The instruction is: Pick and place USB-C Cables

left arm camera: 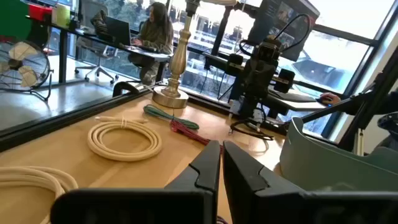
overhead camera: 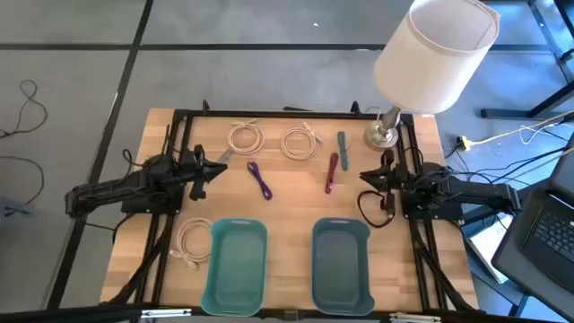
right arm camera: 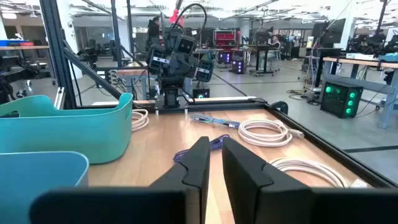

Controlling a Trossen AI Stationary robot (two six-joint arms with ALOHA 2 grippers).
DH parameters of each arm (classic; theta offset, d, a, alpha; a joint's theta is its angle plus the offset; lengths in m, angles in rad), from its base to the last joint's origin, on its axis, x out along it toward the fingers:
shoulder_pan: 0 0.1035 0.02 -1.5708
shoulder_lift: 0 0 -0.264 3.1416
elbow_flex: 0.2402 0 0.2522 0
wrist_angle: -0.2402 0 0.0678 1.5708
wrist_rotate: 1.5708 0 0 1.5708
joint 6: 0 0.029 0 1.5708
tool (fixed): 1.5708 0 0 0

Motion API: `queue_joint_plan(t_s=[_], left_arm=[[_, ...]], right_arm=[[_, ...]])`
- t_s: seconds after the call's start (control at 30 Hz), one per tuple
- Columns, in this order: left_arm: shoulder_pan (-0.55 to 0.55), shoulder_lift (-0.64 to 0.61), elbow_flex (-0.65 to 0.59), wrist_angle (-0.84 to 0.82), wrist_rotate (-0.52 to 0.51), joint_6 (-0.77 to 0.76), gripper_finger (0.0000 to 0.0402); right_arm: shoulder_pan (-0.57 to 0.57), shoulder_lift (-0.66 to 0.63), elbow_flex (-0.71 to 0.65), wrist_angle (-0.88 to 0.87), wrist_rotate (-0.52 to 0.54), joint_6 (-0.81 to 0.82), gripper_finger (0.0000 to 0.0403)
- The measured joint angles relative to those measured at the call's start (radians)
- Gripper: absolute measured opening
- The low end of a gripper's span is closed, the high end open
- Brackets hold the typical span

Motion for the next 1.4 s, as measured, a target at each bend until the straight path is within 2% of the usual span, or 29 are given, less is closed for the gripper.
queue_joint_plan(t_s=[1.0, 1.2, 1.4], left_arm=[[0.0, 0.0, 0.0, 0.0, 0.0, 0.0, 0.0011], [0.0, 0.0, 0.0, 0.0, 0.0, 0.0, 0.0009], [0.0, 0.0, 0.0, 0.0, 0.0, 0.0, 0.0013]], right_arm=[[0.0, 0.0, 0.0, 0.0, 0.0, -0.002, 0.0049], [0.0, 0.0, 0.0, 0.018, 0.028, -0.205, 0.0049], [0.0, 0.001, 0.0, 0.023, 0.027, -0.232, 0.0049]])
